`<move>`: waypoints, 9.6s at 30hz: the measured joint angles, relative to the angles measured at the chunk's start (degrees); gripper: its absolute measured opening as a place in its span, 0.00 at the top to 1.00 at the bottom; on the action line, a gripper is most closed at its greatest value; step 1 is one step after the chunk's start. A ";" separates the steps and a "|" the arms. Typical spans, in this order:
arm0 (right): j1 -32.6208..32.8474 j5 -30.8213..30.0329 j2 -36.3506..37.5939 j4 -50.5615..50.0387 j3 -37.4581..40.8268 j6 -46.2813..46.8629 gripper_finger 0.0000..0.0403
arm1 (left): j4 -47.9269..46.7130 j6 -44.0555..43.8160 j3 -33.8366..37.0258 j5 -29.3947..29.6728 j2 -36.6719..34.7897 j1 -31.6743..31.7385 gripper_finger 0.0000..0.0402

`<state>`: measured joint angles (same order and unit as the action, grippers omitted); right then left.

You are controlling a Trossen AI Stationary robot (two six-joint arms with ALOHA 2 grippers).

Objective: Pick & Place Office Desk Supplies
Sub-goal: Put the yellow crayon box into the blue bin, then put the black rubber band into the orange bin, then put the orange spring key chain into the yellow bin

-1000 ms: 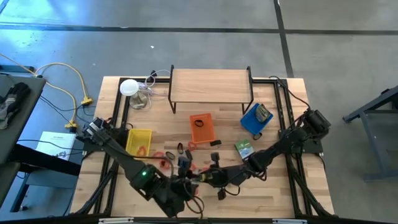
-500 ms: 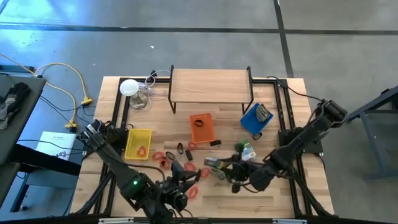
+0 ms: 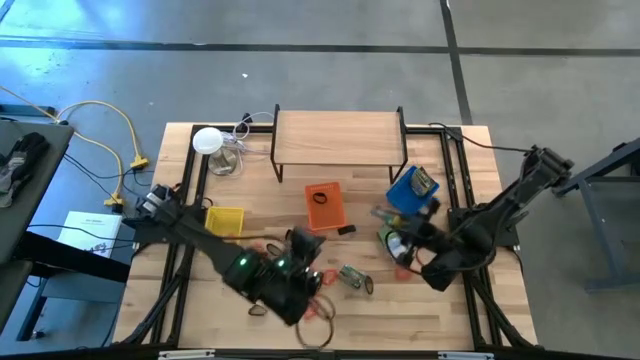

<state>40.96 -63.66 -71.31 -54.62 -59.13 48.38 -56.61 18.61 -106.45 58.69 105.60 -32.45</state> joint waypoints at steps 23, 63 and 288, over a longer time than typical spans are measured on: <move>-9.82 -9.59 3.81 -4.14 31.52 46.37 0.76 | 5.46 6.05 0.00 -50.83 0.00 25.67 0.54; -12.95 -14.02 3.72 13.09 44.94 32.93 0.51 | 21.96 -10.45 12.20 -70.57 0.09 21.68 0.54; -29.43 52.00 -22.76 57.75 3.58 -39.19 0.43 | 27.97 -35.87 58.99 -60.02 -17.27 9.21 0.61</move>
<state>11.53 -11.66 -94.07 3.12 -55.55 9.19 -28.64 -17.26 -47.46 -1.32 88.33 -23.24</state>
